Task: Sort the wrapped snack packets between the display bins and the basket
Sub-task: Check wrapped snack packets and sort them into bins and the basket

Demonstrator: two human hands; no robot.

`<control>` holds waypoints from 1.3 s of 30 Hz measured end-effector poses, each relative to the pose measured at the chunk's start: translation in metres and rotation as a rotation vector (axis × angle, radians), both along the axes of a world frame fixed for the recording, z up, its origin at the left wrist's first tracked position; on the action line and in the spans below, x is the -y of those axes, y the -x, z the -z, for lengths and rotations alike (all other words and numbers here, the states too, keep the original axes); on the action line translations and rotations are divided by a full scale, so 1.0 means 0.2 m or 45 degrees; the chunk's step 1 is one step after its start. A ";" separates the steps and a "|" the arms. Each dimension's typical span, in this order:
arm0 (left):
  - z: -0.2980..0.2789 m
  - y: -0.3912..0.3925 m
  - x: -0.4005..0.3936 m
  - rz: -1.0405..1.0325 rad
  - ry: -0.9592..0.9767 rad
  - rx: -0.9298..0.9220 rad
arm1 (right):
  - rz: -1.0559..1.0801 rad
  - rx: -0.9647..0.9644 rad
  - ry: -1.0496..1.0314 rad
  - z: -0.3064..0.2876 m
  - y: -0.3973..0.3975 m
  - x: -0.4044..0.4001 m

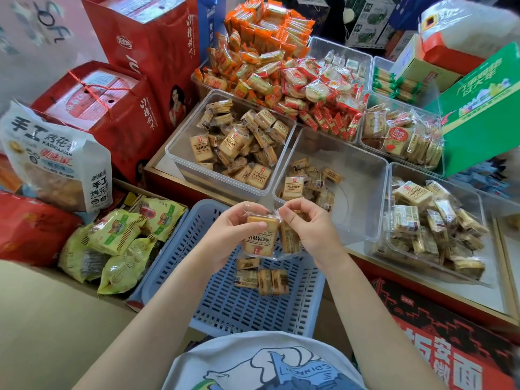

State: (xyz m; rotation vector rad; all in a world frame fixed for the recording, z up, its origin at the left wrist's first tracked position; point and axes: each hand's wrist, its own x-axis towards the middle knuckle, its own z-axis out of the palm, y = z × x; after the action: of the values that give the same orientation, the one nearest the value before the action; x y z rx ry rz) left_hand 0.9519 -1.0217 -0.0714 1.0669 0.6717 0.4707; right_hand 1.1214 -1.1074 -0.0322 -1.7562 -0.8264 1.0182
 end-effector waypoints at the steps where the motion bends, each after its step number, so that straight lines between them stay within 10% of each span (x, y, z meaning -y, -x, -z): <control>1: 0.00 -0.01 0.00 -0.002 0.016 -0.006 | 0.018 0.011 -0.005 0.00 0.00 0.00; 14: 0.05 0.00 -0.09 -0.248 0.056 -0.475 | 0.003 -0.366 0.047 0.00 0.00 -0.03; 28: 0.07 -0.01 -0.07 0.034 -0.112 -0.354 | 0.085 -0.673 -0.040 0.04 0.09 -0.06; 39: 0.07 -0.04 -0.07 0.074 -0.269 -0.336 | 0.016 -0.234 -0.019 0.06 0.03 -0.07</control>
State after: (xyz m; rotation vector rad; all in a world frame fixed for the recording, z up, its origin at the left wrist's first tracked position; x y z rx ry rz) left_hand 0.9601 -1.0076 -0.0863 1.3596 0.8339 0.3583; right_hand 1.1160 -1.0935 -0.0433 -1.6254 -0.7044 1.1433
